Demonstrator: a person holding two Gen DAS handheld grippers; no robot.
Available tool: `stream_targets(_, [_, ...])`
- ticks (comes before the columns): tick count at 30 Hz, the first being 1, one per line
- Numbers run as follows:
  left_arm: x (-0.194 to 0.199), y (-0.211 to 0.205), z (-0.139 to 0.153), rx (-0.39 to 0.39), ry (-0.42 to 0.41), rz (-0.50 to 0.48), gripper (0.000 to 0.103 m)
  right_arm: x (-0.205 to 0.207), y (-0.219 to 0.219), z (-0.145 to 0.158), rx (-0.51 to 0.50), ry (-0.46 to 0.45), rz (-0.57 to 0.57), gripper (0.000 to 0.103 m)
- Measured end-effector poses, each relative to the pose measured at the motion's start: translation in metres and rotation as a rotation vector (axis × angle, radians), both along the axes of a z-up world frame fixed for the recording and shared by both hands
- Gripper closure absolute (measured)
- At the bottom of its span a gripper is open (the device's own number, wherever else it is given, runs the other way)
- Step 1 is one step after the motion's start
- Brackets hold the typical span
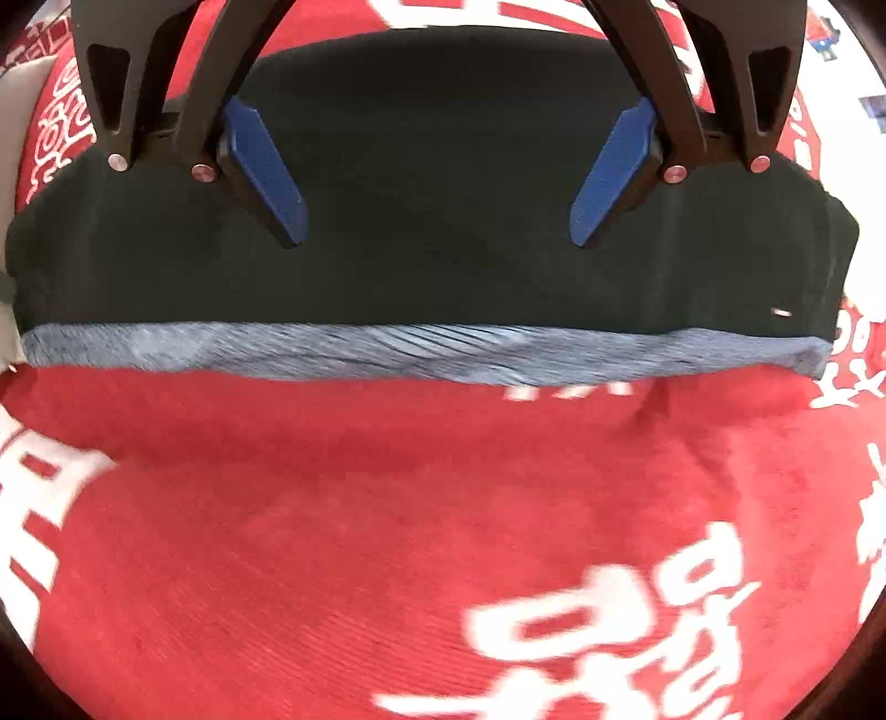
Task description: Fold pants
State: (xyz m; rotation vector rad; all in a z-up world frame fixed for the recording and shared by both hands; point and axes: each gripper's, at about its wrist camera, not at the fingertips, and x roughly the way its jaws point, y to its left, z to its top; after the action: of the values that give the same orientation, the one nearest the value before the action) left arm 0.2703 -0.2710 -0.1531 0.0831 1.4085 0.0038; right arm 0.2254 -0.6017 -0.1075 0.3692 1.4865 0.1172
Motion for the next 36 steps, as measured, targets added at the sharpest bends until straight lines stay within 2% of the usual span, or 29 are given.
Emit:
stream_targets(1, [0.0,0.006,0.003,0.011,-0.011,0.007,0.006,0.0,0.012,-0.001,0.014,-0.001,0.014,0.061])
stream_targets(2, [0.001,0.012,0.005,0.018,-0.02,0.015,0.006,0.0,0.026,-0.001,0.046,-0.006,0.031,0.074])
stream_targets(3, [0.002,0.021,0.005,0.023,-0.027,0.025,0.006,0.0,0.042,-0.002,0.077,-0.011,0.046,0.08])
stream_targets(4, [0.004,0.033,0.005,0.028,-0.033,0.037,0.006,0.002,0.06,-0.005,0.094,-0.013,0.064,0.081])
stream_targets(6, [0.017,0.05,0.0,0.048,-0.037,0.056,0.006,0.004,0.088,-0.011,0.11,-0.017,0.081,0.081])
stream_targets(7, [0.022,0.058,-0.006,0.058,-0.037,0.065,0.006,-0.008,0.087,-0.014,0.117,-0.017,0.083,0.081])
stream_targets(11, [0.04,0.09,-0.044,0.115,-0.028,0.075,0.006,0.012,0.146,-0.031,0.103,-0.036,0.104,0.081])
stream_targets(13, [0.046,0.107,-0.058,0.089,-0.05,0.089,0.0,0.02,0.165,-0.049,0.09,-0.023,0.096,0.082])
stream_targets(14, [0.048,0.113,-0.06,0.081,-0.056,0.103,0.0,0.022,0.171,-0.059,0.066,-0.005,0.089,0.082])
stream_targets(15, [0.051,0.122,-0.064,0.076,-0.05,0.114,0.0,0.02,0.172,-0.057,0.045,-0.014,0.079,0.082])
stream_targets(16, [0.053,0.129,-0.066,0.067,-0.047,0.123,0.0,0.021,0.178,-0.058,0.028,-0.038,0.067,0.082])
stream_targets(19, [0.058,0.153,-0.067,0.04,-0.021,0.173,0.0,0.023,0.18,-0.054,-0.015,-0.027,0.043,0.082])
stream_targets(22, [0.053,0.177,-0.048,0.045,-0.034,0.183,0.0,0.017,0.184,-0.038,-0.03,-0.011,0.036,0.081])
stream_targets(25, [0.041,0.21,-0.02,0.048,-0.087,0.153,0.0,-0.005,0.192,-0.011,0.089,-0.016,0.018,0.078])
stream_targets(26, [0.039,0.222,-0.015,0.059,-0.098,0.148,0.0,-0.012,0.196,-0.006,0.124,-0.014,0.011,0.075])
stream_targets(27, [0.036,0.234,-0.012,0.075,-0.107,0.145,0.0,-0.024,0.206,0.0,0.18,-0.006,0.0,0.067])
stream_targets(28, [0.034,0.249,-0.01,0.097,-0.11,0.146,0.0,-0.038,0.219,0.004,0.24,0.006,-0.008,0.063])
stream_targets(31, [0.027,0.29,-0.017,0.142,-0.065,0.196,0.0,-0.065,0.255,0.004,0.353,0.055,0.004,0.063])
stream_targets(34, [0.021,0.307,-0.022,0.067,-0.045,0.236,0.0,-0.087,0.296,-0.005,0.427,0.112,0.015,0.063])
stream_targets(35, [0.018,0.307,-0.011,0.043,-0.043,0.222,0.0,-0.087,0.323,-0.022,0.438,0.126,0.008,0.063])
stream_targets(36, [0.012,0.304,-0.012,0.028,-0.042,0.197,0.0,-0.089,0.33,-0.026,0.456,0.138,-0.007,0.063])
